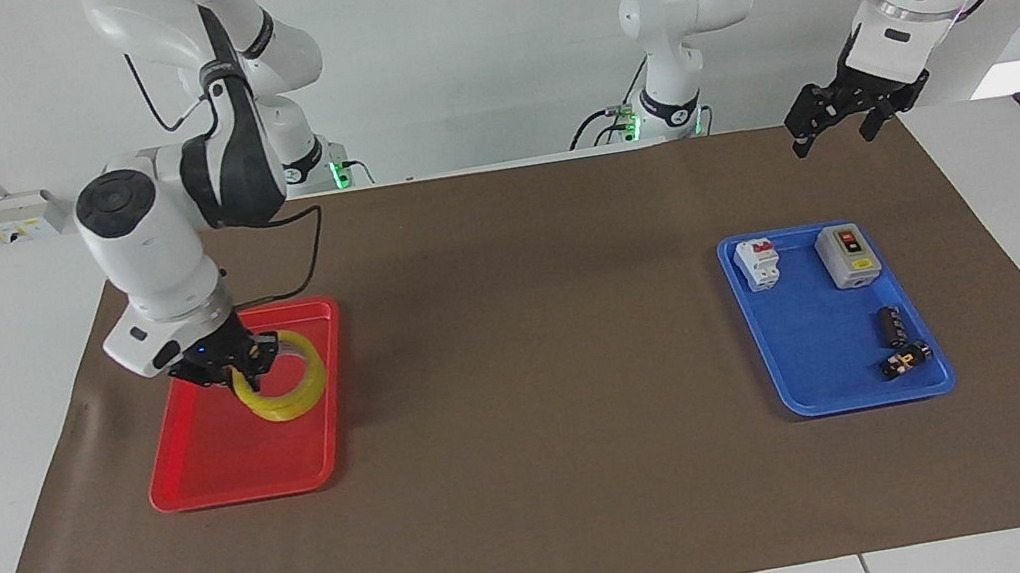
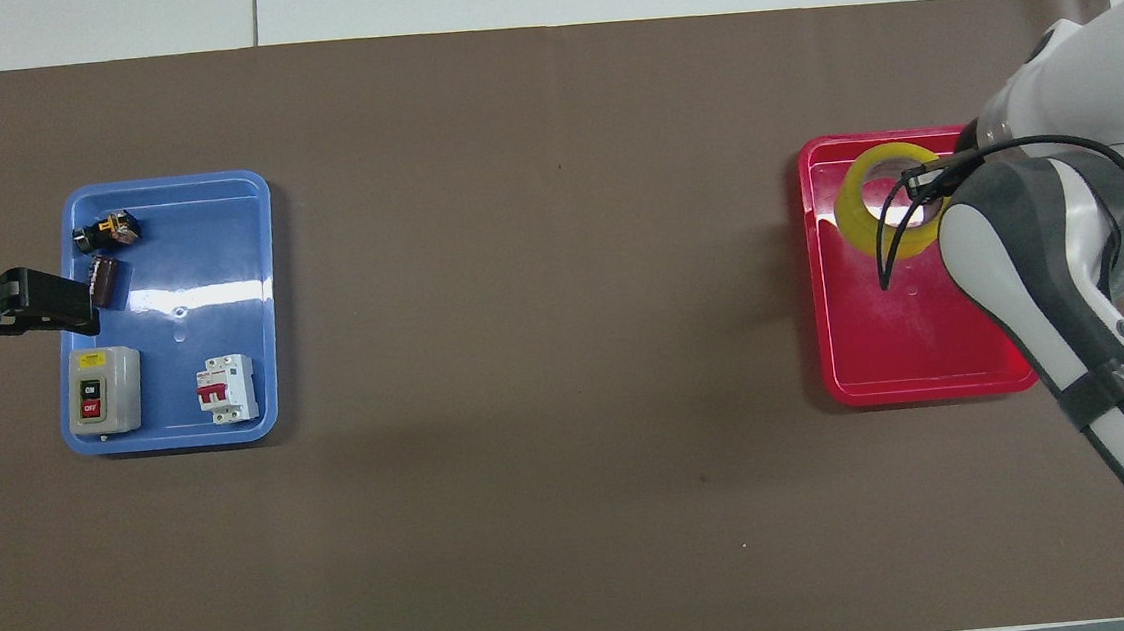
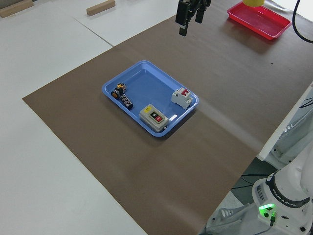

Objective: Place and move tape with both arms
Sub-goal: 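Carry the tape with the right gripper and lower it into the red tray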

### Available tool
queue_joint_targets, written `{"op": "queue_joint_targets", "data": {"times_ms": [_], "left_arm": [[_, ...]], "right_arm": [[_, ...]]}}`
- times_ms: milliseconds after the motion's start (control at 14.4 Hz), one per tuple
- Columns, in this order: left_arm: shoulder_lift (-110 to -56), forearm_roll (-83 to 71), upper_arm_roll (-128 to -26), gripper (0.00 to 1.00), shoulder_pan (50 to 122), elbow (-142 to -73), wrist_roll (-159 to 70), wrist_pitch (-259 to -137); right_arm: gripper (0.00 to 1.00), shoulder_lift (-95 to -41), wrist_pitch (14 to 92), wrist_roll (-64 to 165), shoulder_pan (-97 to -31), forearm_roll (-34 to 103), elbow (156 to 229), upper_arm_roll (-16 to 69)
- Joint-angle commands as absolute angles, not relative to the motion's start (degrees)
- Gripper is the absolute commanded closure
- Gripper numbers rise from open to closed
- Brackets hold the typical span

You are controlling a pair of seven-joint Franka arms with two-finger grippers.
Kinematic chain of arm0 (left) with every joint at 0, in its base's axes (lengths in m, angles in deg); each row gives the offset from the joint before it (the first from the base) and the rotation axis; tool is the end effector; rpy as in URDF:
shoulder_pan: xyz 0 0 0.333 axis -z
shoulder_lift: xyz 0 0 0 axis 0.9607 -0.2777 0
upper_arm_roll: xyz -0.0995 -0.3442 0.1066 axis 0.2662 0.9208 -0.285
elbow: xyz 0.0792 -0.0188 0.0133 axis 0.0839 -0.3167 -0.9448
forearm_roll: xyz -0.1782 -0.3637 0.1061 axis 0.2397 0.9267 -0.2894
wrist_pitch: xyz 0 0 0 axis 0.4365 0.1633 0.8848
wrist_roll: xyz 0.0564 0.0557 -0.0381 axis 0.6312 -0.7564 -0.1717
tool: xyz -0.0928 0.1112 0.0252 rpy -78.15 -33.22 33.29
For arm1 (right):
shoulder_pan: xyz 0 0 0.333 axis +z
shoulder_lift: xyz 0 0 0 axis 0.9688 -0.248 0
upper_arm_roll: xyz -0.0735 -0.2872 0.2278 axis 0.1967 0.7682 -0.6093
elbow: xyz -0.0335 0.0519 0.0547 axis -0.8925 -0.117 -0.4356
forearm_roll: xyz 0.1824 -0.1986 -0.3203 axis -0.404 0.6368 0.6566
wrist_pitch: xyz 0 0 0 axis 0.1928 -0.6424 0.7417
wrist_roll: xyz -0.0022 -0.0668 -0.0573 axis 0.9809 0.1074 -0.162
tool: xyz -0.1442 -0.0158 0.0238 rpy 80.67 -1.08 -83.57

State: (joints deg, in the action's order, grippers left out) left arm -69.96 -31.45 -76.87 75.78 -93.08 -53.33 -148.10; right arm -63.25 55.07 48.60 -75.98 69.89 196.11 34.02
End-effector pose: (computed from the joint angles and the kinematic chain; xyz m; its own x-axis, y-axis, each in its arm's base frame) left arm 0.5492 -0.0529 0.6337 0.9983 0.0215 -0.0535 0.0212 -0.9998 -0.0058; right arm 0.6461 -0.0184 0.4250 0.9912 0.1307 0.0229 0.1285 -0.9886 0.0785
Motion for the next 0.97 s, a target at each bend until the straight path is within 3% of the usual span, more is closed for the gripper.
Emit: {"op": "queue_joint_targets", "data": {"times_ms": [0,139,762,832,901], "left_arm": [[-68.9,-30.3,-76.9,0.00,75.1,-94.4,-53.8,-149.1],[-68.9,-30.3,-76.9,0.00,75.2,-94.4,-53.8,-149.1],[-68.9,-30.3,-76.9,0.00,75.2,-94.4,-53.9,-149.2],[-68.9,-30.3,-76.9,0.00,75.2,-94.4,-53.9,-149.2],[-68.9,-30.3,-76.9,0.00,75.2,-94.4,-53.9,-149.1]], "right_arm": [[1.00,-58.5,65.4,54.0,-80.6,69.8,209.0,33.0],[1.00,-56.6,74.4,54.2,-81.1,69.8,216.7,33.1],[1.00,-57.5,79.2,53.6,-81.3,69.8,220.3,33.1],[0.83,-58.0,80.1,53.6,-82.0,69.8,220.3,33.1],[0.33,-58.2,80.8,52.7,-81.8,69.8,220.2,33.1]]}}
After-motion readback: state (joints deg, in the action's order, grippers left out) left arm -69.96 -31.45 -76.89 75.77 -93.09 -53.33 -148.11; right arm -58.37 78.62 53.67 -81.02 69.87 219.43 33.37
